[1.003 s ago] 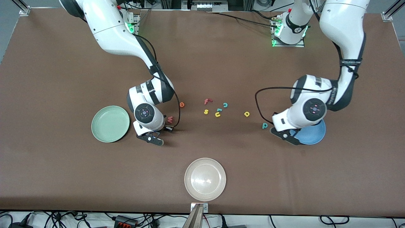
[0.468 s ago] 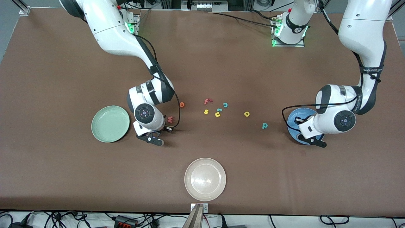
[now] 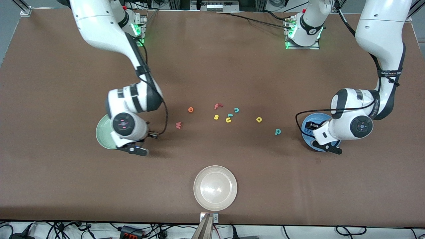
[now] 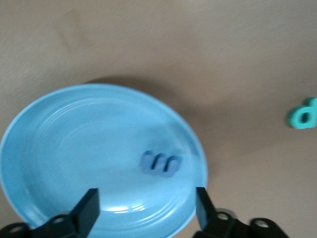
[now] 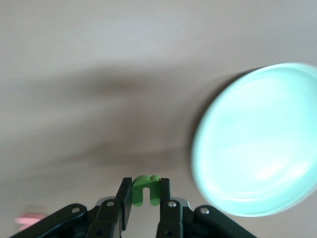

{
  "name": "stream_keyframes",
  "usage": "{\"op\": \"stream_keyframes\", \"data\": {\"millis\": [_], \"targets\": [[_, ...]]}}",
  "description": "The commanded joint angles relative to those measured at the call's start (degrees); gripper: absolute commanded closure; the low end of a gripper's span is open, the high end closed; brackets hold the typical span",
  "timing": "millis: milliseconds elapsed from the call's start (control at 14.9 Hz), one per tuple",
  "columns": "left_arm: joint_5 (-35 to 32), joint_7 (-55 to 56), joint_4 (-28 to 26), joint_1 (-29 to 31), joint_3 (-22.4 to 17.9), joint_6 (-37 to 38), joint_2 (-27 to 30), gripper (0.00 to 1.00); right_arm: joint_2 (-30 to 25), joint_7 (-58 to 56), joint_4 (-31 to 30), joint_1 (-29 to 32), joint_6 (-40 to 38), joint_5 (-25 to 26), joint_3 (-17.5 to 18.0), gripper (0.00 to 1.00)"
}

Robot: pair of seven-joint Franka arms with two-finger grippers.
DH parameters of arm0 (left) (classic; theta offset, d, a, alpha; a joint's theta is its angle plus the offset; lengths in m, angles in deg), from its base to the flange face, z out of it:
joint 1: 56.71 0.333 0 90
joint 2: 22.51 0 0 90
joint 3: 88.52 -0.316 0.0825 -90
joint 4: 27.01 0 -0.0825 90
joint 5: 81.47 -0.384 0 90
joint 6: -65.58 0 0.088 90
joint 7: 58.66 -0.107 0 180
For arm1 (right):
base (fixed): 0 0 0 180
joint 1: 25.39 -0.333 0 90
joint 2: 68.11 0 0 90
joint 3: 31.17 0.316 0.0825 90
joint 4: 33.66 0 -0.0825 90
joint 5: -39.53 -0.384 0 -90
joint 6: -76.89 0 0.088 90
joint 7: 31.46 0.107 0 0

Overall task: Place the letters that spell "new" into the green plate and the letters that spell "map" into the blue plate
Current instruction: 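Drop the n with the right gripper while the left gripper grasps teal d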

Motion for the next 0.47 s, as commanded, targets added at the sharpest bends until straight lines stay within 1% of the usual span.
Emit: {"op": "stream_keyframes", "data": {"millis": [0,134,268,401], "targets": [[-0.34,6.28,-0.02,-0.7,4.15,1.06,1.28,0.0,-4.8,-8.57,-7.98,0.54,0.54,0.33,-2.71,0.9],[-0.6,16.65,-0.02,-2.54,6.26,0.36,0.58,0.0,-4.71,-13.85,-8.78,3.52,0.71,0.33,-2.89,0.9],[-0.51,22.91,-0.11,-5.53,6.27,-2.18,-0.65,0.0,-4.27,-17.64,-10.18,5.81,2.98,-0.02,-2.81,0.88],[-0.51,27.14,-0.46,-6.85,6.36,-5.34,-2.32,0.0,-4.1,-18.36,-12.81,6.17,6.85,-0.02,-2.81,0.87]]}}
